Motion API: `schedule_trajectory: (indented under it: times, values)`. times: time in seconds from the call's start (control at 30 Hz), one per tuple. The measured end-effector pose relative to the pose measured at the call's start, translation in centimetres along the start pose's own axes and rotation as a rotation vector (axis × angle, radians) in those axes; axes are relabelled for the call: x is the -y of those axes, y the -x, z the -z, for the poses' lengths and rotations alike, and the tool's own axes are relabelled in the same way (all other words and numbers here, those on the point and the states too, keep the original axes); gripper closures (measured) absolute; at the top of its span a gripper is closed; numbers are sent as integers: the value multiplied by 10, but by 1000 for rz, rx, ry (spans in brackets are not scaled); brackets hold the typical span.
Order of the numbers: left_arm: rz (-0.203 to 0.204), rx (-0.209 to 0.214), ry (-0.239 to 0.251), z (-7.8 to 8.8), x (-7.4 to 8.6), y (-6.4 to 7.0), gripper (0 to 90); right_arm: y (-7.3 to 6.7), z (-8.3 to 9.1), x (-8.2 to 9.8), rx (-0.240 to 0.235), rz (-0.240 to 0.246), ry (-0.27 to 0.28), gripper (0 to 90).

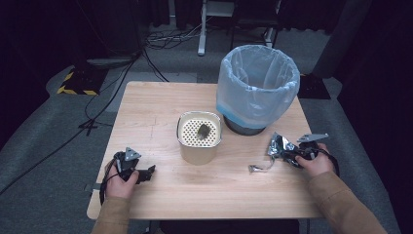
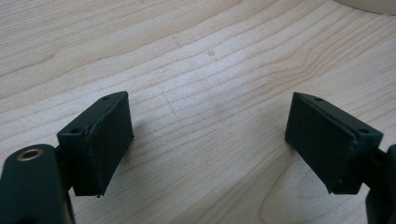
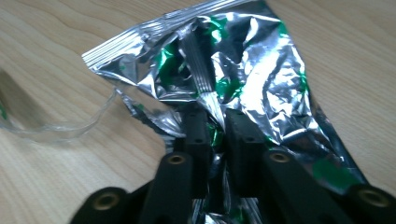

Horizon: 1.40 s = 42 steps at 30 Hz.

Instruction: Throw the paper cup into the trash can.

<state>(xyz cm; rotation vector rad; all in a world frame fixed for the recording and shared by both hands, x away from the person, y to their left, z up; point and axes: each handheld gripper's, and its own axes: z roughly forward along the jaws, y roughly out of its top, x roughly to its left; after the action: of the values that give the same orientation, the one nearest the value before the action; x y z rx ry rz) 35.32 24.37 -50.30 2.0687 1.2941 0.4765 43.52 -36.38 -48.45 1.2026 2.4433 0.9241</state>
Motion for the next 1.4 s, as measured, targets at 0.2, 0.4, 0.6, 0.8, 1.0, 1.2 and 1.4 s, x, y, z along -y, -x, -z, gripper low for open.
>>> schedule_trajectory:
  times: [0.2, 0.4, 0.6, 0.8, 1.0, 1.2, 1.4]
  values:
    - [1, -1, -1, 0, 0, 0, 151, -1, 0, 1, -12, -5, 4, 882]
    - [-2, -1, -2, 0, 0, 0, 151, -2, 3, 1, -40, -6, 33, 895]
    - [0, -2, -1, 0, 0, 0, 150, -6, 18, -7, -75, -27, 116, 898]
    - [0, -2, -1, 0, 0, 0, 150, -13, 38, -17, -111, -15, 188, 900]
    - [1, -2, -1, 0, 0, 0, 149, -18, 60, -24, -157, -23, 245, 900]
    - [-2, -2, -1, 0, 0, 0, 148, -23, 81, -26, -179, -25, 286, 900]
    - [1, -2, -1, 0, 0, 0, 148, -27, 102, -33, -185, -16, 342, 900]
